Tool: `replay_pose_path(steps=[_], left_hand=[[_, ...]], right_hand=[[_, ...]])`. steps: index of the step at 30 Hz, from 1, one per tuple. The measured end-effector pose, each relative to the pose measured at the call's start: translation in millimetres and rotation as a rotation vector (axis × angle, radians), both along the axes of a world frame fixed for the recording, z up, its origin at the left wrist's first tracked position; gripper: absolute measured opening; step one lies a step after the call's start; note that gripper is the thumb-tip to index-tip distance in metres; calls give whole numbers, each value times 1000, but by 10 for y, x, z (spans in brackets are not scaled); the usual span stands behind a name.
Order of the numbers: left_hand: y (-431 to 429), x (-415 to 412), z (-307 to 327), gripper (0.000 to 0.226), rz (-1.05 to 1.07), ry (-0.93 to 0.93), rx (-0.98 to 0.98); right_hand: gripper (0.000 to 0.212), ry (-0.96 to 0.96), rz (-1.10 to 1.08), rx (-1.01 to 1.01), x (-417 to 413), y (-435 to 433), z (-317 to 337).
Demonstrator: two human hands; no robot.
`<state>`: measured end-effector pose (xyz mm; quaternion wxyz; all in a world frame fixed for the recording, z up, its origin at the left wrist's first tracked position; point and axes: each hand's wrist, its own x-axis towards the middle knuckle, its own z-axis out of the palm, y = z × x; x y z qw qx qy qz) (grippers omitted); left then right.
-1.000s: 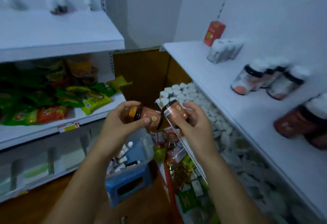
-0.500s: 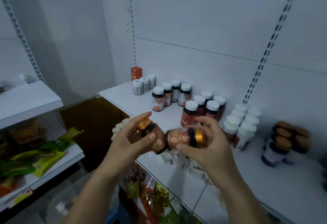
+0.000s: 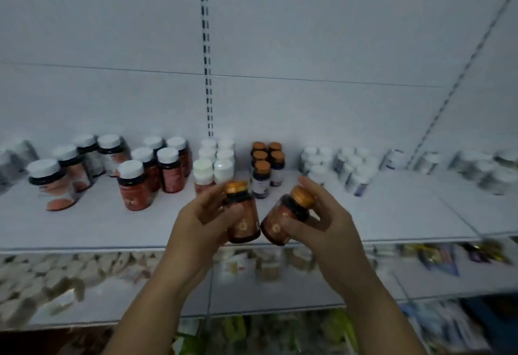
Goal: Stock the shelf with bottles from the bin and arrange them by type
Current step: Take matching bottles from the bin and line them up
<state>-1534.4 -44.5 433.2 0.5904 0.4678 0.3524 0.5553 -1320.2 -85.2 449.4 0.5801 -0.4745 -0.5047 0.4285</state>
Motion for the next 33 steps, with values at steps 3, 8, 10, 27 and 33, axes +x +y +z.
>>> replay_pose_path(steps=[3, 8, 10, 27, 33], left_hand=[[-30, 326, -46, 51, -167, 32, 32], [-305, 892, -71, 55, -353, -4, 20], [-461, 1125, -90, 56, -420, -14, 1], [-1590, 3460, 77, 53, -745, 45, 25], [-2059, 4465, 131, 49, -766, 51, 29]], right_hand=[[64, 23, -174, -21, 222, -356, 38], [48, 24, -407, -24, 489, -1031, 29], [48, 19, -473, -28, 610, -1284, 3], [46, -13, -776, -1, 2442, -2878, 53], [46, -47, -792, 8, 3378, -3351, 88]])
